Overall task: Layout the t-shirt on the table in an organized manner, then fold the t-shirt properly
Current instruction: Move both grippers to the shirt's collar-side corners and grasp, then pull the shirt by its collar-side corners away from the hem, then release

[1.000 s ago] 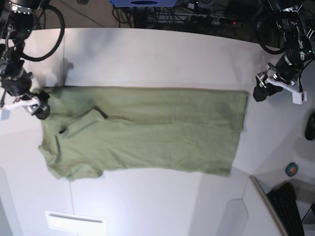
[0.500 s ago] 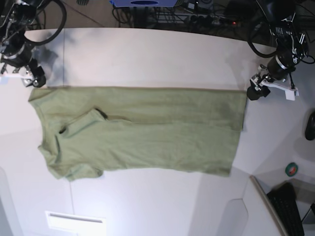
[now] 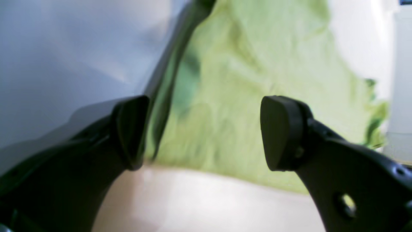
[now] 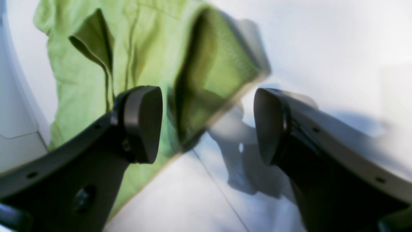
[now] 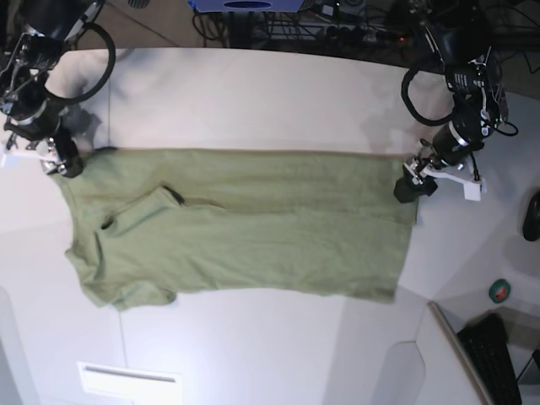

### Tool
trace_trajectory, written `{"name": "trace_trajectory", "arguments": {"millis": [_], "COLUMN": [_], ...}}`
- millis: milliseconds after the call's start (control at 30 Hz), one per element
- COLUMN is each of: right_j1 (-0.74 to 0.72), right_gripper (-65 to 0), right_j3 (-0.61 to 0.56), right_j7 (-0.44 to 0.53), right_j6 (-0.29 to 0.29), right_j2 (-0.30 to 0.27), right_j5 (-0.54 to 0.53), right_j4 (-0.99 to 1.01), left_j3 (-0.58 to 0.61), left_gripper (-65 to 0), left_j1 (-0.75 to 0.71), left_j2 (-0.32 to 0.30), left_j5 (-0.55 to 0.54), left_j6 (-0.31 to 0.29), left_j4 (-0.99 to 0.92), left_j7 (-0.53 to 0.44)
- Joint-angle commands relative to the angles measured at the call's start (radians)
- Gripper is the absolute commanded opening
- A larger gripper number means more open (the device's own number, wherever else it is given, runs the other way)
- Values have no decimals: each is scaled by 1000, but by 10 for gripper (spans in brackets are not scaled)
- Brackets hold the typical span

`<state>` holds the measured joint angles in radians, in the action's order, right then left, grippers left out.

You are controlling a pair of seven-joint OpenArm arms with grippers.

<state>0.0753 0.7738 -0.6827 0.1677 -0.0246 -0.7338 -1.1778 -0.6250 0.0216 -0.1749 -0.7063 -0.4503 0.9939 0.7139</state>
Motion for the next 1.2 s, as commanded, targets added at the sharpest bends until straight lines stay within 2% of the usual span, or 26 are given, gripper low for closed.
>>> {"name": "trace_trajectory", "arguments": {"millis": [0, 167, 233, 300, 333, 400, 433, 467, 567, 700, 867, 967, 1167], "right_j1": [-13, -47, -52, -56, -58, -56, -55, -52, -42, 11, 128, 209, 326], "right_gripper": [-225, -225, -228, -275, -330, -482, -579, -650, -650, -650, -650, -650, -650], "right_j3": [2, -4, -4, -4, 0, 2, 2, 2, -3, -6, -6, -6, 5], "right_j7": [-15, 2, 41, 59, 60, 62, 62, 62, 59, -42, -142, -170, -164], "right_j6": [-4, -4, -4, -4, -4, -4, -4, -4, -4, -4, -4, -4, -4], "right_j2": [-10, -11, -11, -13, -13, -15, -15, -15, -13, -13, -4, 25, 97], "right_j5": [13, 15, 15, 15, 15, 15, 15, 13, 10, 12, 9, 9, 9], "right_j4": [9, 52, 63, 89, 100, 111, 112, 112, 108, 29, -144, -221, -331], "left_j3": [-6, 12, 47, 64, 66, 66, 69, 70, 72, 73, 66, 64, 63], "left_gripper": [-148, -150, -199, -321, -405, -571, -650, -650, -650, -650, -650, -650, -650], "left_j1": [8, 11, 11, 11, 11, 11, 11, 11, 4, -64, -214, -289, -397], "left_j2": [-10, -12, -12, -12, -12, -15, -15, -16, -19, -53, -81, -85, -76], "left_j5": [17, 17, 17, 17, 17, 17, 17, 17, 17, 17, 12, 12, 10], "left_j6": [8, 8, 8, 8, 8, 8, 8, 8, 8, 8, 8, 8, 8], "left_j4": [-14, -37, -37, -37, -37, -37, -37, -36, -23, 52, 193, 242, 310], "left_j7": [14, -49, -55, -55, -55, -55, -55, -55, -49, -47, -47, -47, -50]}}
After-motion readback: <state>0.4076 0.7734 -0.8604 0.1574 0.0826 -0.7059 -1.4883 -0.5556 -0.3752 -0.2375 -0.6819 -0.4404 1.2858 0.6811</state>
